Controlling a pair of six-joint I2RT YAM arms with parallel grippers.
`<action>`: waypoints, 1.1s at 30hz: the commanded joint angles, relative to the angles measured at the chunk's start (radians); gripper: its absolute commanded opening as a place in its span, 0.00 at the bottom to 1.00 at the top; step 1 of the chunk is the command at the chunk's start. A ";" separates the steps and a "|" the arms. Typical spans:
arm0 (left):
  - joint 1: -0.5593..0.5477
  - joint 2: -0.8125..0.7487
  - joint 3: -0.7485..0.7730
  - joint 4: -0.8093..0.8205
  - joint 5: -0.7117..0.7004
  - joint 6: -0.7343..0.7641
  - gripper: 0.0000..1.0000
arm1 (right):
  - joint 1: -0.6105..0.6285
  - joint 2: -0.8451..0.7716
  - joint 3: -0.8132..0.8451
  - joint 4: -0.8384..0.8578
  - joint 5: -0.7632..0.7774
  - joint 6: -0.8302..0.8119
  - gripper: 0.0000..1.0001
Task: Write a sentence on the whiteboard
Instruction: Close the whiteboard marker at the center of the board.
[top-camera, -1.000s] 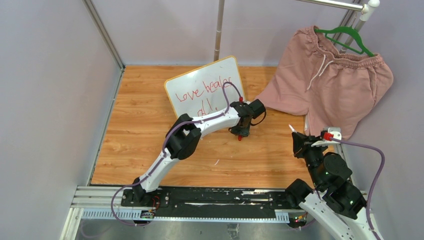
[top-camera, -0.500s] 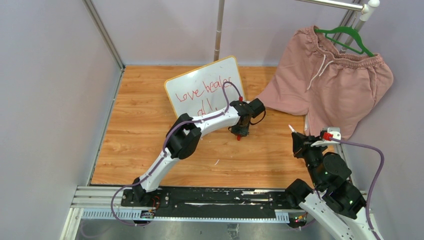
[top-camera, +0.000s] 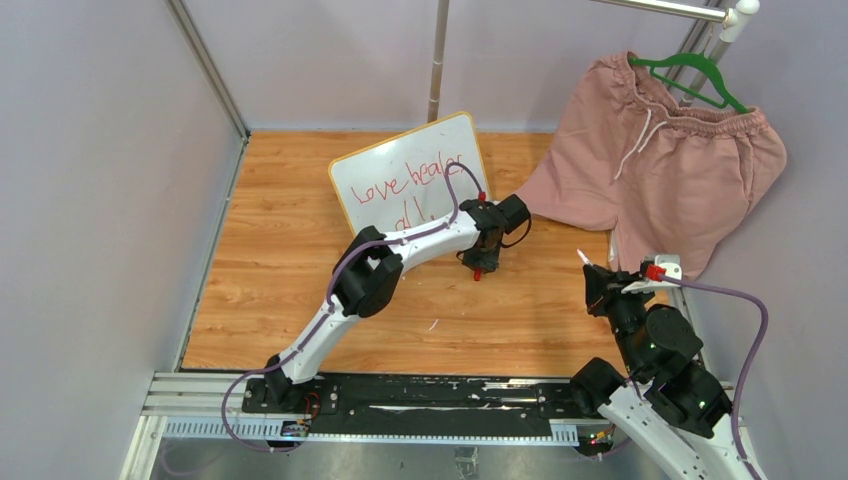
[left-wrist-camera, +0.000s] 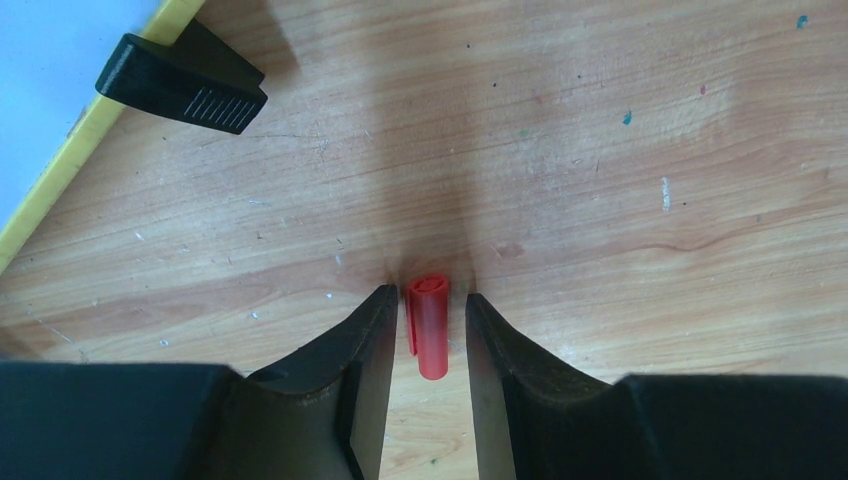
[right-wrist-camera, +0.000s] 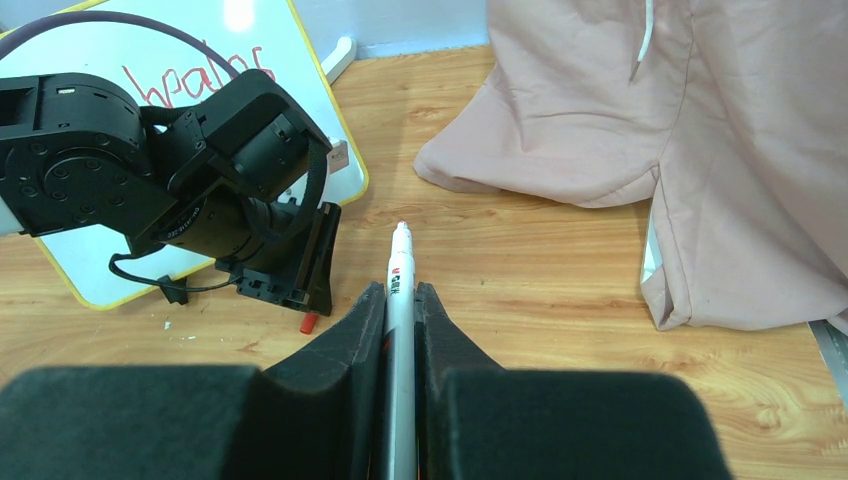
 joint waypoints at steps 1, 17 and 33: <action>0.014 0.044 0.022 0.025 0.007 0.004 0.37 | 0.010 0.006 -0.011 0.010 0.000 0.016 0.00; 0.016 0.040 -0.021 0.024 0.009 0.013 0.28 | 0.009 0.009 -0.011 0.011 0.000 0.016 0.00; 0.015 0.020 -0.080 0.025 0.008 0.024 0.29 | 0.010 0.012 -0.013 0.020 -0.001 0.016 0.00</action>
